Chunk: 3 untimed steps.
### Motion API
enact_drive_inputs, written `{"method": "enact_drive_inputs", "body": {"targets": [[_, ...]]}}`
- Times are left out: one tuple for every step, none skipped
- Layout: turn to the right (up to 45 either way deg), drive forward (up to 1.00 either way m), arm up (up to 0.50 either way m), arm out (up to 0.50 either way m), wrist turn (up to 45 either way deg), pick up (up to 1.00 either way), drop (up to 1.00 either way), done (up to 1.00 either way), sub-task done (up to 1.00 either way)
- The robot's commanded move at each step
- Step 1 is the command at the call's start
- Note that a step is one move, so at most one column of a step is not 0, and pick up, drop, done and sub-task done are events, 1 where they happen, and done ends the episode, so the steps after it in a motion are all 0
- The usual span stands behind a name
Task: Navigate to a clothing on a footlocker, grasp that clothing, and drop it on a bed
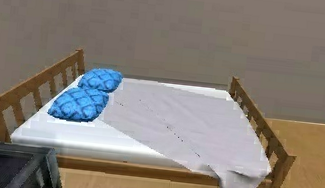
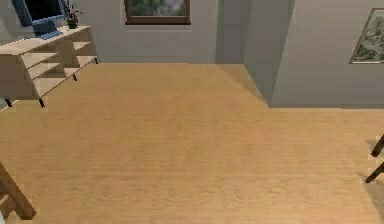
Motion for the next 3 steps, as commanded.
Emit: {"method": "enact_drive_inputs", "body": {"targets": [[0.0, 0.15, 0.00, 0.00, 0.0, 0.00, 0.00, 0.00, 0.00], [-45.0, 0.00, 0.00, 0.00, 0.0, 0.00, 0.00, 0.00, 0.00], [-45.0, 0.00, 0.00, 0.00, 0.0, 0.00, 0.00, 0.00, 0.00]]}}
